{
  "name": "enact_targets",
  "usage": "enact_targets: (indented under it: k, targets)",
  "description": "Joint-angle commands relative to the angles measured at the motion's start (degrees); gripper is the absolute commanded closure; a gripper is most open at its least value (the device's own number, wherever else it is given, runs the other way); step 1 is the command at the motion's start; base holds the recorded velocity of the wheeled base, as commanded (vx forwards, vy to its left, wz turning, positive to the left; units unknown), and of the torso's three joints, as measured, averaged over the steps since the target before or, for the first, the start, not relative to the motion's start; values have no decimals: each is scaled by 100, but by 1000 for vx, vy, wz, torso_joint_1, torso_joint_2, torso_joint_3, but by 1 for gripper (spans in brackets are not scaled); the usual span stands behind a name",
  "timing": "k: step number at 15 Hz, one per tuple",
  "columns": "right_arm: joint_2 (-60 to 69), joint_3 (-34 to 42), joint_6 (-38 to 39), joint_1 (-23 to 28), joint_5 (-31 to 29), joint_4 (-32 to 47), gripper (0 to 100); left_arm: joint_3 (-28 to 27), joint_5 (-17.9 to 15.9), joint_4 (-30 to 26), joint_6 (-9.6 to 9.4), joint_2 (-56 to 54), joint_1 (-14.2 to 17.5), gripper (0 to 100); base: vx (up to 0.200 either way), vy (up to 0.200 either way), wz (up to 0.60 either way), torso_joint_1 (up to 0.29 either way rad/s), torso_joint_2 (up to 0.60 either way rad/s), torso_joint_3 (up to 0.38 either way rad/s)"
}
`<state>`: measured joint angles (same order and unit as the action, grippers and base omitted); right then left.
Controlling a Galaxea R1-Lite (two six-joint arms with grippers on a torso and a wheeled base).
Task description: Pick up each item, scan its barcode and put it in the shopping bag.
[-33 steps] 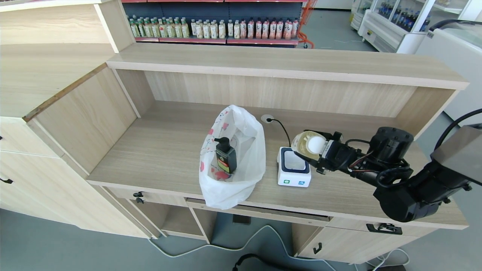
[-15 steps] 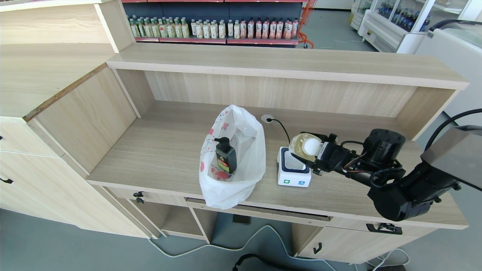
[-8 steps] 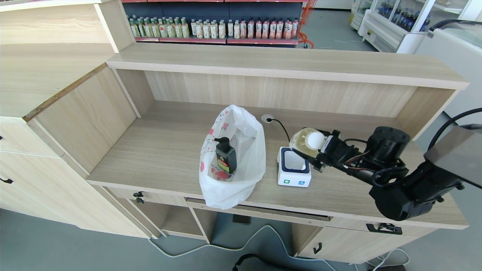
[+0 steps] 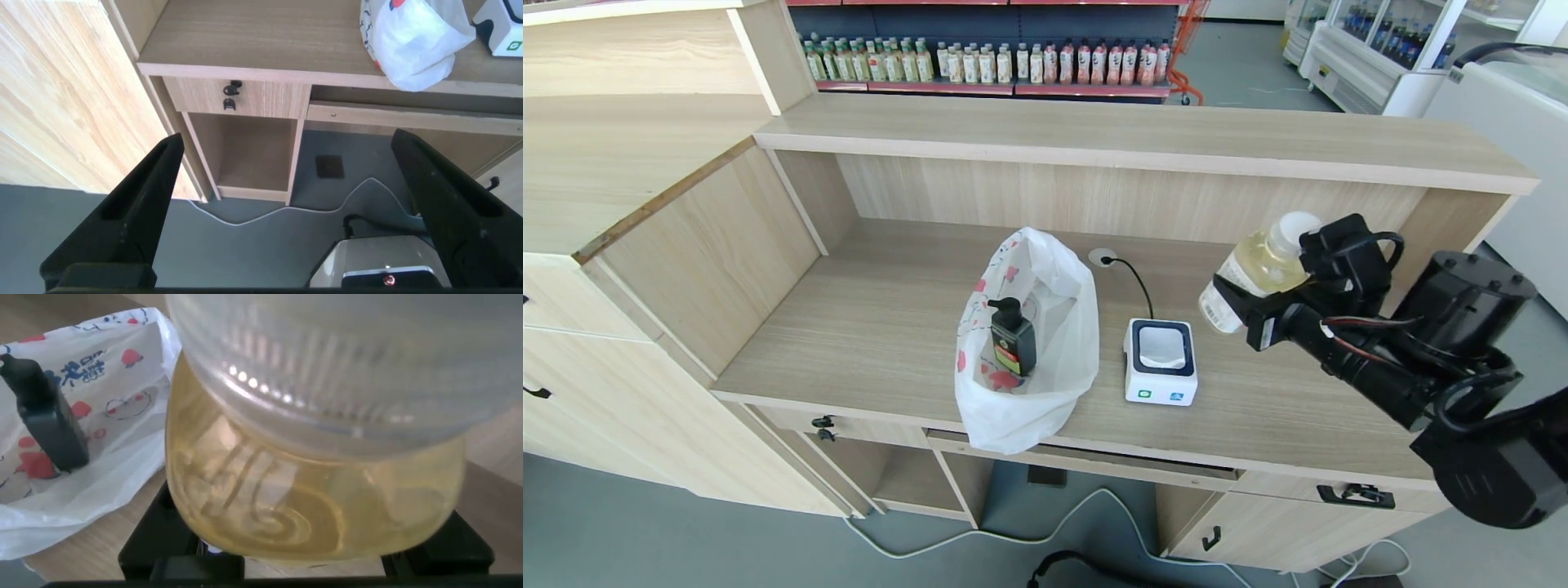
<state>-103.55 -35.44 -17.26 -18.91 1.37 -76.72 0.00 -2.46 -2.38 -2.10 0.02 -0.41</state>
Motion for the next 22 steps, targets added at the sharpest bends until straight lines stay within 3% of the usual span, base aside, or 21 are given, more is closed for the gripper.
enact_targets:
  k: [1,6,12,15,18,22]
  targets:
    - [485,432,267,-43,-207,-1,100,0,0,0,-1,-2,6,0,0,0,0,0,0,0]
    - [546,591,469,-16,-330,-1,100,0,0,0,8,-2,-2,0,0,0,0,0,0,0]
    - [449,353,645,-16,-339,7,100,0,0,0,8,-2,-2,0,0,200,0,2,3,5]
    - [89,-77,874,-43,-339,25,100,0,0,0,8,-2,-2,0,133,133,0,0,2,3]
    - [-728,-1018,1313,-78,-295,139,100,0,0,0,-1,-2,-2,0,0,0,0,0,0,0]
    - [-1475,-1985,1876,-307,-277,904,100,0,0,0,-1,-2,6,0,0,0,0,0,0,0]
